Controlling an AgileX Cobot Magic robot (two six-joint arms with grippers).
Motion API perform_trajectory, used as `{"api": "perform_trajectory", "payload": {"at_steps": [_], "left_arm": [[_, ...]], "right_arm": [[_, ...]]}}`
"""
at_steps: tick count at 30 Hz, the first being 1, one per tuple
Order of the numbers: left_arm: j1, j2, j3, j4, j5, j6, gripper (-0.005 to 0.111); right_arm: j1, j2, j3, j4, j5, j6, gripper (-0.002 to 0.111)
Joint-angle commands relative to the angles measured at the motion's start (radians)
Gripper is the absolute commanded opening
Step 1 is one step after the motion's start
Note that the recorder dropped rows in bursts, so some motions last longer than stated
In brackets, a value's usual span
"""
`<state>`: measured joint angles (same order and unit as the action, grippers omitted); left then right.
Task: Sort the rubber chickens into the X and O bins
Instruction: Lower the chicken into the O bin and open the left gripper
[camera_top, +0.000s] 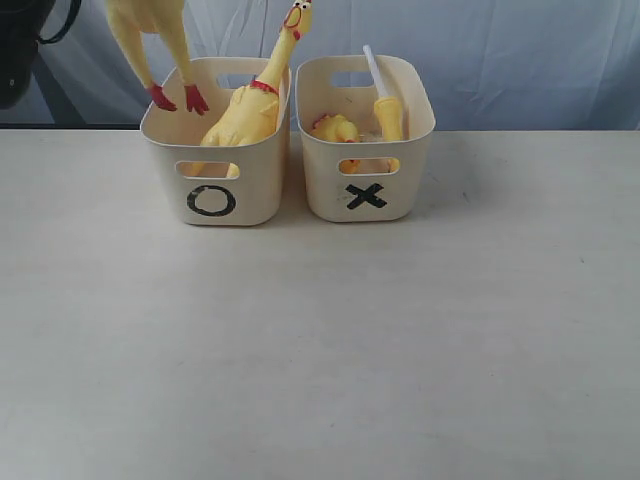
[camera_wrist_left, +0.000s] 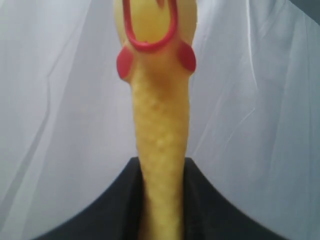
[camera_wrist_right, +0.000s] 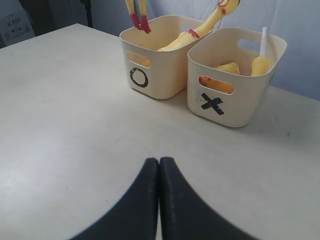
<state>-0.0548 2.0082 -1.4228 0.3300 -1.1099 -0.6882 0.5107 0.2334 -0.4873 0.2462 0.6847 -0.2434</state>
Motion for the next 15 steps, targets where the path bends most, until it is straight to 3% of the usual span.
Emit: {"api": "perform_trajectory", "payload": {"at_steps": [1,12,15], "left_arm": [[0.002,0.053,-0.057,0.077,-0.033,-0.034,0.0],[-0.05,0.182,-0.168,0.165,0.113,-0.033,0.0],[-0.07,0.196,-0.203,0.178,0.264,0.005,0.0]], "right_arm": [[-0.002,-0.006,0.004,0.015,-0.013,0.001,0.0],[-0.002,-0.006,0.004,0.015,-0.013,0.001,0.0],[-0.002,-0.006,0.004,0.015,-0.013,0.001,0.0]]}}
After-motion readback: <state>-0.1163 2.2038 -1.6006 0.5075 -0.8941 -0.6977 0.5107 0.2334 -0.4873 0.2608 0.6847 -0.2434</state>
